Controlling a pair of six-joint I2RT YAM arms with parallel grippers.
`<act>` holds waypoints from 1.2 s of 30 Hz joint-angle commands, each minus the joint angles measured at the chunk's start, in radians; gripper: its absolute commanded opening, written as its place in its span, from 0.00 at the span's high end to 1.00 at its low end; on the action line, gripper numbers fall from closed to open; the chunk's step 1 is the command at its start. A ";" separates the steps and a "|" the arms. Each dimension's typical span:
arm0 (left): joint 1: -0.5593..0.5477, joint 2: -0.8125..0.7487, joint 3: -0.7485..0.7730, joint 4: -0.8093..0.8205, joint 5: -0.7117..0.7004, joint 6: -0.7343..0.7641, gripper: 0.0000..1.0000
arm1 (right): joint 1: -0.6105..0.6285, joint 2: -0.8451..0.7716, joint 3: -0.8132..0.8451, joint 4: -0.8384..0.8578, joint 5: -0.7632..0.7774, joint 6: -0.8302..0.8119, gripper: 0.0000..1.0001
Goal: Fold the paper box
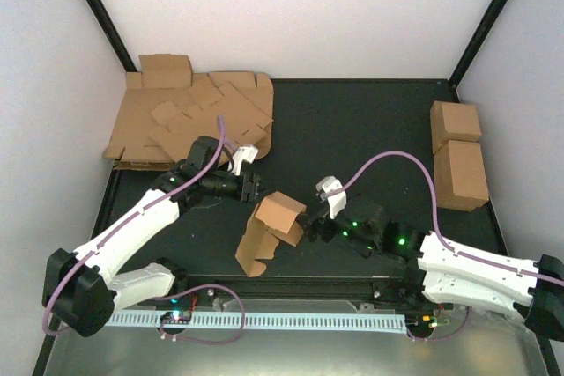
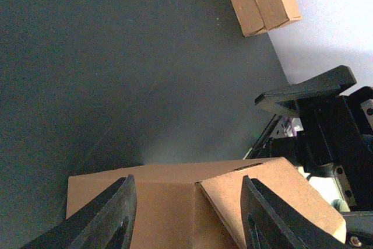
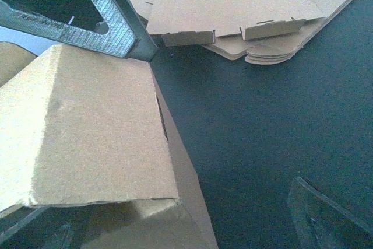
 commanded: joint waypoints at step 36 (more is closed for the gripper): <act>-0.010 0.028 0.008 0.016 -0.016 0.005 0.51 | -0.004 -0.275 -0.065 -0.188 -0.059 -0.010 0.01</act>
